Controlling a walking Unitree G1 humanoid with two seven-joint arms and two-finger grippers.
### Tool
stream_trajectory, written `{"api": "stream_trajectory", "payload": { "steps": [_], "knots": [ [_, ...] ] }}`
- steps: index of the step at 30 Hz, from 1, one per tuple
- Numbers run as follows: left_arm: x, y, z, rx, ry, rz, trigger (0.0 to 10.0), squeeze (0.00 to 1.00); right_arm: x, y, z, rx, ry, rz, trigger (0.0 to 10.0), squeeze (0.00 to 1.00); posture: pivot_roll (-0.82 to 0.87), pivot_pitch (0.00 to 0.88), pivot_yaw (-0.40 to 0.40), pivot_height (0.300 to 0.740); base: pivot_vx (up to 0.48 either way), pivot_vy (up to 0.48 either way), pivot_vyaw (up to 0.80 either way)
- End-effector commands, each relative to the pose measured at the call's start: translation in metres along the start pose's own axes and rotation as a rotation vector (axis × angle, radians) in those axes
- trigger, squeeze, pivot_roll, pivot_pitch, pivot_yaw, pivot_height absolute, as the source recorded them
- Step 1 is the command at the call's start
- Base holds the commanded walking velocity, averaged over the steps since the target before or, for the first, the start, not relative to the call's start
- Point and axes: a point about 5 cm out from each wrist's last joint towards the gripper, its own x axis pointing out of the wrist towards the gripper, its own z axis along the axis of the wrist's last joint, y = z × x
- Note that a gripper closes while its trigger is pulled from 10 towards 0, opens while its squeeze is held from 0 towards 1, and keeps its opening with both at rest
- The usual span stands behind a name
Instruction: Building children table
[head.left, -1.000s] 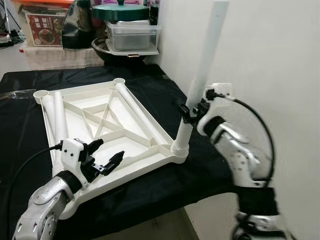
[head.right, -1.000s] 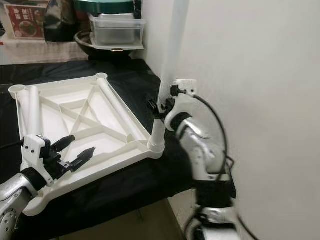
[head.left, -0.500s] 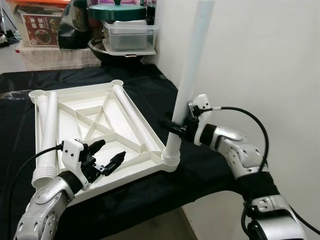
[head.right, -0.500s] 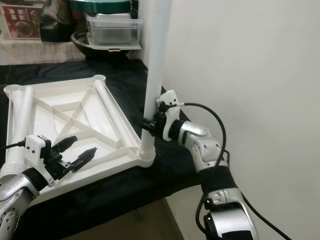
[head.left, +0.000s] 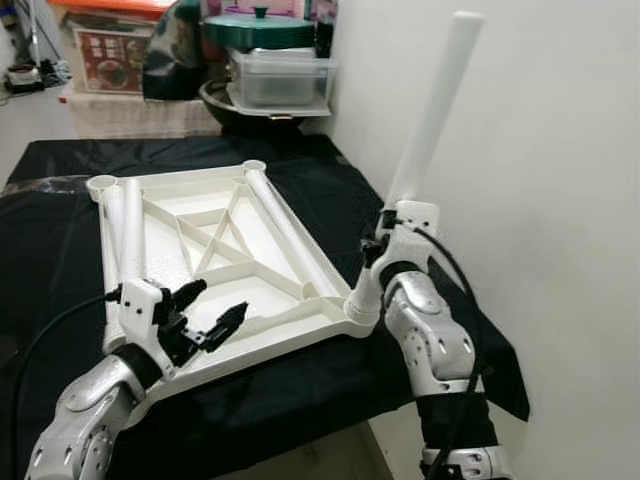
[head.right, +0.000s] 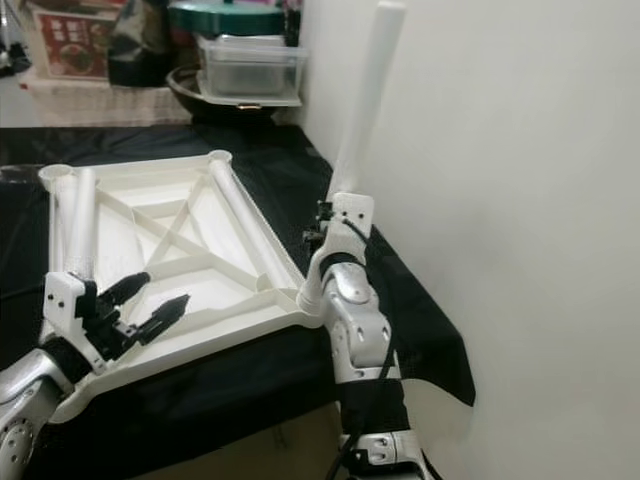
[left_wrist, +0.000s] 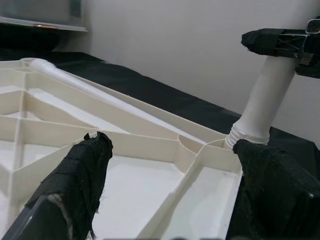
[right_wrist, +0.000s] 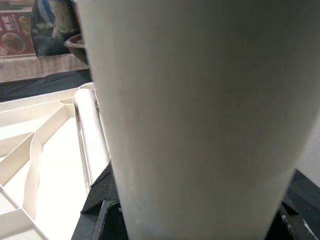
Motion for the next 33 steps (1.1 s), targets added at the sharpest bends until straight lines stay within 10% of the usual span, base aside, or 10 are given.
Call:
{"api": "stream_trajectory", "payload": {
  "steps": [1, 2, 3, 6, 7, 18, 19, 20, 21, 33],
  "knots": [
    [0.003, -0.003, 0.0, 0.0, 0.004, -0.017, 10.0, 0.0, 0.0, 0.012, -0.017, 0.032, 0.093, 0.053, 10.0, 0.0, 0.15, 0.0, -0.137, 0.74, 0.0, 0.0, 0.0],
    [0.003, -0.003, 0.0, 0.0, 0.004, -0.016, 10.0, 0.0, 0.0, 0.012, -0.012, 0.036, 0.072, 0.064, 10.0, 0.0, 0.15, 0.0, -0.137, 0.74, 0.0, 0.0, 0.0],
    [0.003, -0.003, 0.0, -0.001, 0.002, -0.015, 10.0, 0.0, 0.0, 0.014, -0.006, 0.039, 0.046, 0.073, 10.0, 1.0, 0.14, 0.0, -0.137, 0.74, 0.0, 0.0, 0.0],
    [0.003, -0.003, 0.0, -0.003, -0.001, -0.014, 10.0, 0.0, 0.0, 0.015, 0.007, 0.051, 0.003, 0.12, 10.0, 1.0, 0.14, 0.0, -0.142, 0.74, 0.0, 0.0, 0.0],
    [0.003, -0.003, 0.0, -0.004, -0.003, -0.013, 10.0, 0.0, -0.001, 0.018, 0.018, 0.079, -0.031, 0.231, 10.0, 0.0, 0.14, 0.0, -0.14, 0.74, 0.0, 0.0, 0.0],
    [0.003, -0.006, 0.0, -0.036, 0.02, -0.106, 10.0, 0.0, -0.02, 0.002, 0.017, -0.053, 0.012, 0.919, 10.0, 0.0, 0.13, 0.0, -0.13, 0.74, 0.0, 0.0, 0.0],
    [0.002, -0.007, -0.001, -0.049, 0.025, -0.13, 10.0, 0.0, -0.017, 0.001, 0.008, -0.078, 0.053, 0.956, 3.5, 0.0, 0.13, 0.0, -0.13, 0.74, 0.0, 0.0, 0.0],
    [0.002, -0.007, -0.001, -0.053, 0.026, -0.136, 10.0, 0.0, -0.017, 0.001, 0.006, -0.08, 0.061, 0.966, 3.5, 0.0, 0.13, 0.0, -0.13, 0.74, 0.0, 0.0, 0.0],
    [0.002, -0.007, -0.001, -0.058, 0.03, -0.148, 10.0, 0.0, -0.01, 0.001, 0.002, -0.08, 0.082, 0.914, 0.0, 0.0, 0.14, 0.0, -0.132, 0.74, 0.0, 0.0, 0.0],
    [-0.009, -0.01, -0.003, -0.102, 0.081, -0.268, 10.0, 0.0, 0.025, -0.061, -0.036, 0.073, 0.229, -0.118, 0.0, 0.0, 0.14, 0.0, -0.135, 0.74, 0.0, 0.0, 0.0]
  ]
}}
